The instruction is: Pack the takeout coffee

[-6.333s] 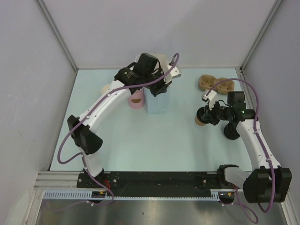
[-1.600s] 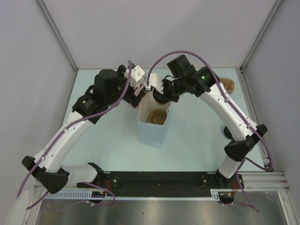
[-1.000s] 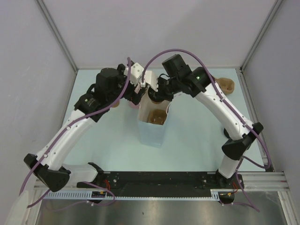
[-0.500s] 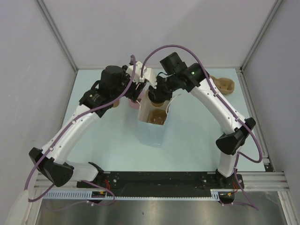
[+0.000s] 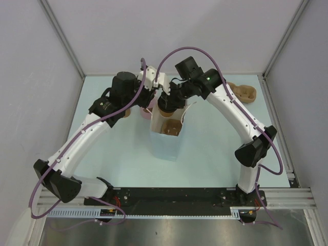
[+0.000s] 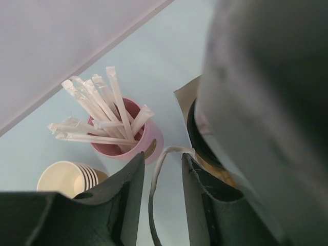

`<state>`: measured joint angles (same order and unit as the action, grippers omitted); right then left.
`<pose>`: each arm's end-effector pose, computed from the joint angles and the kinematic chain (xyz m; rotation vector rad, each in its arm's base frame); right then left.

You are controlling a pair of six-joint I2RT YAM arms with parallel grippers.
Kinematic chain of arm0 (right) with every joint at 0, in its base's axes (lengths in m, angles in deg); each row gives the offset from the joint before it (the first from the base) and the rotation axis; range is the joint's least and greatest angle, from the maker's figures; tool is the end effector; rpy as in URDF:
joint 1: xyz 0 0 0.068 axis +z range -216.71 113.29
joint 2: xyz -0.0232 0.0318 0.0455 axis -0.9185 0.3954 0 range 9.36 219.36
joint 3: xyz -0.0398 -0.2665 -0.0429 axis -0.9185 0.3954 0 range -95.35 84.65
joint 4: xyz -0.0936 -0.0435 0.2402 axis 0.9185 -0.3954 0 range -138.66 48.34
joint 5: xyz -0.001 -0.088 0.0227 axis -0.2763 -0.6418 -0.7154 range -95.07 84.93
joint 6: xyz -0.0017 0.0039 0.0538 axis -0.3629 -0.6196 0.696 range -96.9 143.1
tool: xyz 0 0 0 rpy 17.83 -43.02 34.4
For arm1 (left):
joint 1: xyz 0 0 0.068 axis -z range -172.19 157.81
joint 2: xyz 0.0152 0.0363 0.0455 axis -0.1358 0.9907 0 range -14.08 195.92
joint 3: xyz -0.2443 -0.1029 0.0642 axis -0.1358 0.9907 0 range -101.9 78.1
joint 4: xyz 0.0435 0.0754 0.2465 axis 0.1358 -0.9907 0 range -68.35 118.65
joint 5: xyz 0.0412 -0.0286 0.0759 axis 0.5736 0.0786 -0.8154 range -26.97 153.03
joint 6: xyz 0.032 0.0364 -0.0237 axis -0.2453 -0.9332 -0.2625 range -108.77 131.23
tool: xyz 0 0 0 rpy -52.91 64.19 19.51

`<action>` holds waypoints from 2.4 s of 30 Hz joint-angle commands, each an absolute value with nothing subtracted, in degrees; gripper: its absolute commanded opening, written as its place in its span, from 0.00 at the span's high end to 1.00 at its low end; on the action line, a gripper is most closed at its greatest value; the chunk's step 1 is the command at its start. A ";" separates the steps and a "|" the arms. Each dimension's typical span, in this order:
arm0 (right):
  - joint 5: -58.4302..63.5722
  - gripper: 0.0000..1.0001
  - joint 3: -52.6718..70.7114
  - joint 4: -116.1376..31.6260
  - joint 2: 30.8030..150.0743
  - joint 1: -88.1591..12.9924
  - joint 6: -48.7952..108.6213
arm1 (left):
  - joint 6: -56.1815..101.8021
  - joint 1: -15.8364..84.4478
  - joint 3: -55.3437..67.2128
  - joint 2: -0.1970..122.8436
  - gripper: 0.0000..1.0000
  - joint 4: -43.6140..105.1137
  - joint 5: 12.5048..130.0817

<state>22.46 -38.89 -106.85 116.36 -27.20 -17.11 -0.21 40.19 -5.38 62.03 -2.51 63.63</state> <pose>0.2865 0.2575 0.4140 -1.6802 1.6720 0.5727 0.2465 -0.1568 0.4164 0.7505 1.8476 -0.2467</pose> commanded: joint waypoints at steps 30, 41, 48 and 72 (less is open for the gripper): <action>24.81 1.00 -28.21 -101.60 104.19 -31.64 -13.03 | 0.42 39.80 -3.28 60.27 0.48 3.86 62.59; 24.29 1.00 -28.81 -103.18 109.46 -30.33 -12.76 | 1.04 39.80 -2.85 60.89 0.85 4.12 60.40; 23.85 1.00 -29.08 -104.76 111.92 -29.88 -12.76 | 1.47 39.71 -2.23 60.80 0.96 4.56 59.69; 23.41 1.00 -23.54 -91.58 111.84 -31.99 -8.19 | 5.17 36.81 -0.21 59.83 1.00 5.79 60.66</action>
